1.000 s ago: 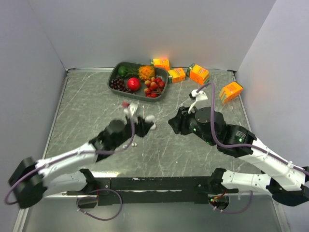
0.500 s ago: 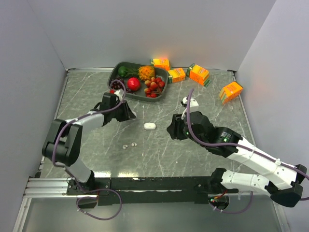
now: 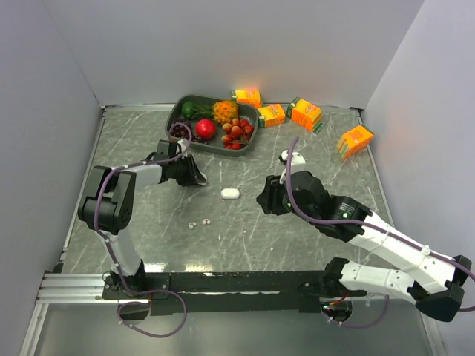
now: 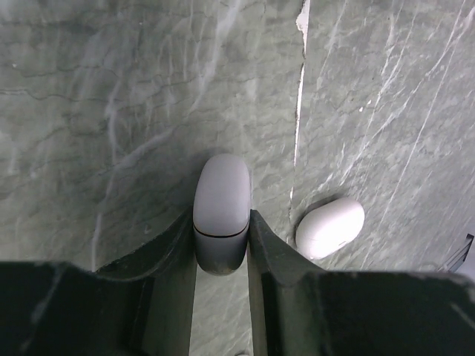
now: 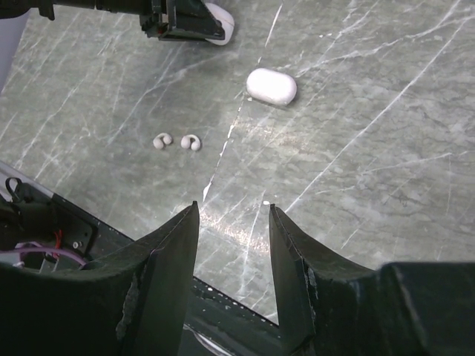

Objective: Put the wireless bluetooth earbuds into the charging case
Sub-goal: Place the charging case at the center of the board.

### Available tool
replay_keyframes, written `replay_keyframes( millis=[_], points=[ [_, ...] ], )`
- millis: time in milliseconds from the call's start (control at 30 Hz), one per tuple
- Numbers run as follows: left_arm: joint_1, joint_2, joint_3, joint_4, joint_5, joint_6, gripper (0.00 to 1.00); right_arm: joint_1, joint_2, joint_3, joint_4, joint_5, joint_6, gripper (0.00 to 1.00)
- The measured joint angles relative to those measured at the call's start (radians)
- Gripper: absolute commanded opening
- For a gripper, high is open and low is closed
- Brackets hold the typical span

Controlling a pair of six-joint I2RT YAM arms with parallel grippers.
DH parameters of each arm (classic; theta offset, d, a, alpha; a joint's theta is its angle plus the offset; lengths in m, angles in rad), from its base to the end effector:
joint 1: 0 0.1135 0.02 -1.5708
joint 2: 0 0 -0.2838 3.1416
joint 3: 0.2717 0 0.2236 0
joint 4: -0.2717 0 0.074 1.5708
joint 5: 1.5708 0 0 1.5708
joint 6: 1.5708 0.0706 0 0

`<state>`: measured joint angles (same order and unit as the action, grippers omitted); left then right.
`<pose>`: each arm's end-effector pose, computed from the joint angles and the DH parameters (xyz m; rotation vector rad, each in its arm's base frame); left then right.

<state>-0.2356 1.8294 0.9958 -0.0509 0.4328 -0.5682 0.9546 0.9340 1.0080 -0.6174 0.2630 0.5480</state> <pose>0.3522 -0.1150 0.1619 -0.2236 2.5373 -0.8687 0.1209 0.1390 0.3439 -0.2770 2.1385 0.6203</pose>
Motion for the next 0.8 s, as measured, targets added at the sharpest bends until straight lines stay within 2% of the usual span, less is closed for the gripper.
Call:
replay_keyframes(
  millis=[167,533,567,800],
  points=[
    [0.014,0.0,-0.002,-0.006,0.013,0.005,0.31,-0.013,-0.001,0.0,0.006,-0.017,-0.007,0.51],
    [0.077,-0.068,-0.058,-0.08,-0.004,0.015,0.5,-0.018,0.0,0.0,0.014,-0.025,-0.013,0.53],
    [0.087,-0.084,-0.067,-0.09,-0.01,0.018,0.82,-0.018,0.002,0.0,0.014,-0.025,-0.014,0.53],
    [0.117,-0.146,-0.09,-0.106,-0.043,0.026,0.87,-0.02,0.018,0.0,0.021,-0.026,-0.015,0.55]
  ],
)
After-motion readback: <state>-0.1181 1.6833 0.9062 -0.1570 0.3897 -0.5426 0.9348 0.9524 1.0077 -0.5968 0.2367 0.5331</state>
